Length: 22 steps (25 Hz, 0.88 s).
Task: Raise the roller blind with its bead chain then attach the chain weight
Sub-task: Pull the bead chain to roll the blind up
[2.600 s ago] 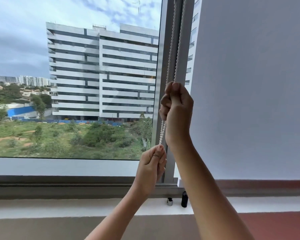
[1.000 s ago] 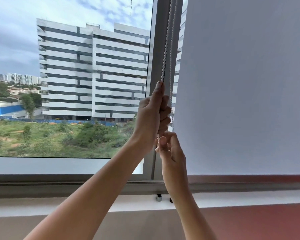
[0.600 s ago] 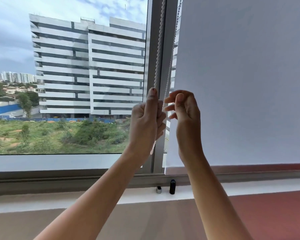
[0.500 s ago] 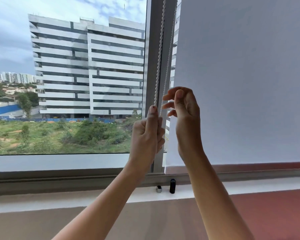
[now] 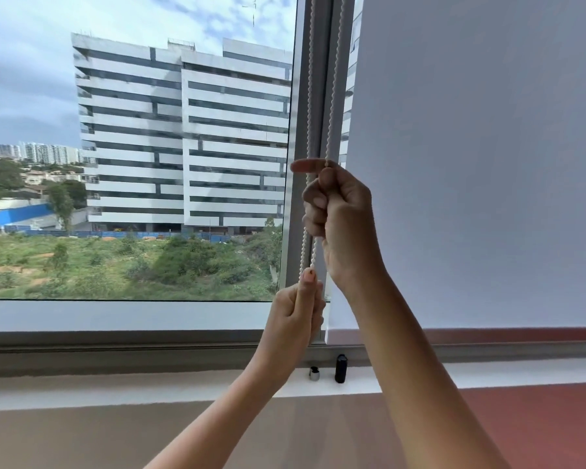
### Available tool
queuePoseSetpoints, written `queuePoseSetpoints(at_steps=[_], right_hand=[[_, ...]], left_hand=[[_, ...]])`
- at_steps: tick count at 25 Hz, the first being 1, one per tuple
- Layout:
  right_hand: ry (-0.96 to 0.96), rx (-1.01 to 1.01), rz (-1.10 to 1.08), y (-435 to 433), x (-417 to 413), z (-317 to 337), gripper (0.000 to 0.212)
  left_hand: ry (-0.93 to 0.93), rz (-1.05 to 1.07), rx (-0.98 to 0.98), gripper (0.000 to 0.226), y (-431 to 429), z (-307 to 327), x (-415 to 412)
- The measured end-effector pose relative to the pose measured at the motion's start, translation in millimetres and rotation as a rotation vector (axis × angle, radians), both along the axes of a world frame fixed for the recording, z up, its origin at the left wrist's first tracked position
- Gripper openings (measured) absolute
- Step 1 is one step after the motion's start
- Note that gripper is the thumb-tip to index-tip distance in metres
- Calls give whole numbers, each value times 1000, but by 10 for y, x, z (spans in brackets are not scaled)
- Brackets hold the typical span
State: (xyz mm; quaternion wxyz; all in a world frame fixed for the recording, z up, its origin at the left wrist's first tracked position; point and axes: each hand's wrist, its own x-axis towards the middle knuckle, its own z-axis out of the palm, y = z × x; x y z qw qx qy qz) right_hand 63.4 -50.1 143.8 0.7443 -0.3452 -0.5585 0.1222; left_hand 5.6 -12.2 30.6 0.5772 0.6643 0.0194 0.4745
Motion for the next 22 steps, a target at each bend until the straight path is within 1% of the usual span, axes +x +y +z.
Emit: queuePoseSetpoints(at_steps=[3, 6, 9, 12, 15, 18, 22], right_hand=[[67, 105, -1, -2, -35, -59, 35], [84, 187, 29, -43, -30, -119, 36], [72, 208, -109, -51, -1, -256, 31], [43, 184, -210, -21, -58, -491, 32], [43, 88, -229, -3, -151, -870, 32], [56, -6, -272, -41, -101, -1134, 39], [1, -22, -344, -85, -31, -1136, 44]], left_hand=[[47, -77, -47, 38, 84, -15, 17], [66, -85, 19, 38, 181, 4, 27], [-9, -122, 0, 38, 237, 172, 17], [-88, -180, -29, 35, 220, 449, -19], [-95, -201, 57, 36, 169, 704, -71], [-122, -243, 118, 37, 121, 879, -111], [-67, -395, 50, 38, 13, 1049, -135]])
